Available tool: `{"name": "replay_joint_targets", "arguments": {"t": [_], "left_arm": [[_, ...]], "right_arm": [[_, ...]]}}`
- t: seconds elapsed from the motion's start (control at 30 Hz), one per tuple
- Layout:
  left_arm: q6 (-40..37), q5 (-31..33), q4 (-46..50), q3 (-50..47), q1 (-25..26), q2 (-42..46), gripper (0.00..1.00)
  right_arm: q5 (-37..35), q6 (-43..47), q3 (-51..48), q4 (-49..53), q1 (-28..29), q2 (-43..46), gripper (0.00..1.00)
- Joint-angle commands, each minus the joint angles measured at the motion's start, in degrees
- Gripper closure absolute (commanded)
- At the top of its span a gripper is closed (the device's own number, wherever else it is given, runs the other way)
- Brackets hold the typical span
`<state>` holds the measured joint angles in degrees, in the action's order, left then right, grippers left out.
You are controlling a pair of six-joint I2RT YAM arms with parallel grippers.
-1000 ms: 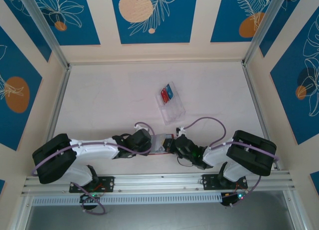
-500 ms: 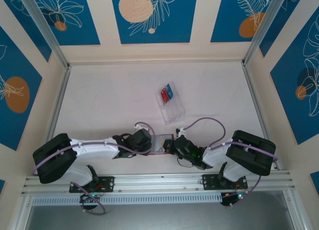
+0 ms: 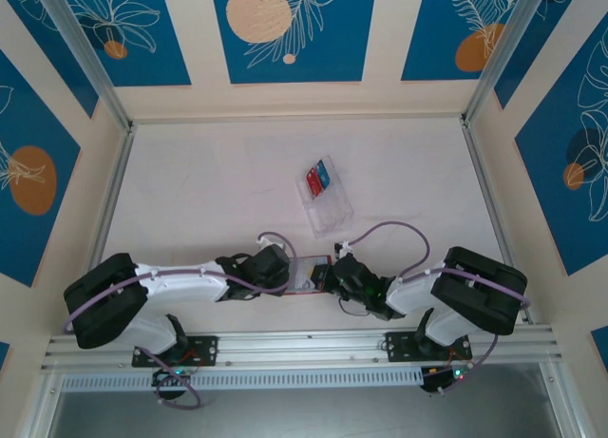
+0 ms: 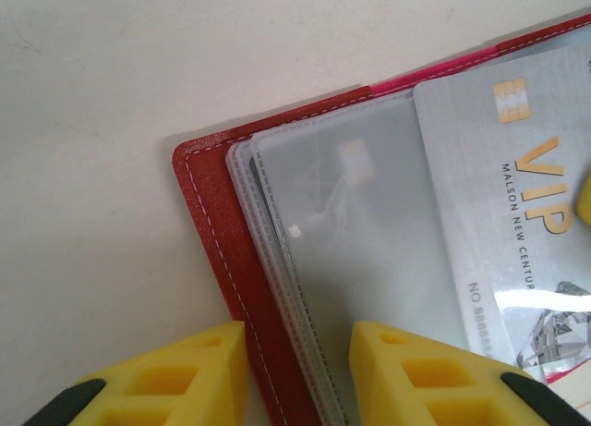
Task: Put the credit cards into the card holder
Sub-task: Insert the credit card into the card slot.
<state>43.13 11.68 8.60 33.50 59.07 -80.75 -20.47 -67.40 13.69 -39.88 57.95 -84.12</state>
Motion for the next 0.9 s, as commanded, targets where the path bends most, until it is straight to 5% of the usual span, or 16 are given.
{"name": "replay_joint_targets", "arguments": {"t": [0.0,0.87], "left_arm": [[0.2,0.2,2.6,0.0,0.9,-1.8,0.66],[0.0,0.0,2.1,1.1,0.9,-3.3,0.67]], "right_arm": [[2.4,3.4,-0.8,12.2,-0.8,-0.8,1.0],[7.3,6.4,1.0,16.0,-2.1,-1.5,1.0]]}}
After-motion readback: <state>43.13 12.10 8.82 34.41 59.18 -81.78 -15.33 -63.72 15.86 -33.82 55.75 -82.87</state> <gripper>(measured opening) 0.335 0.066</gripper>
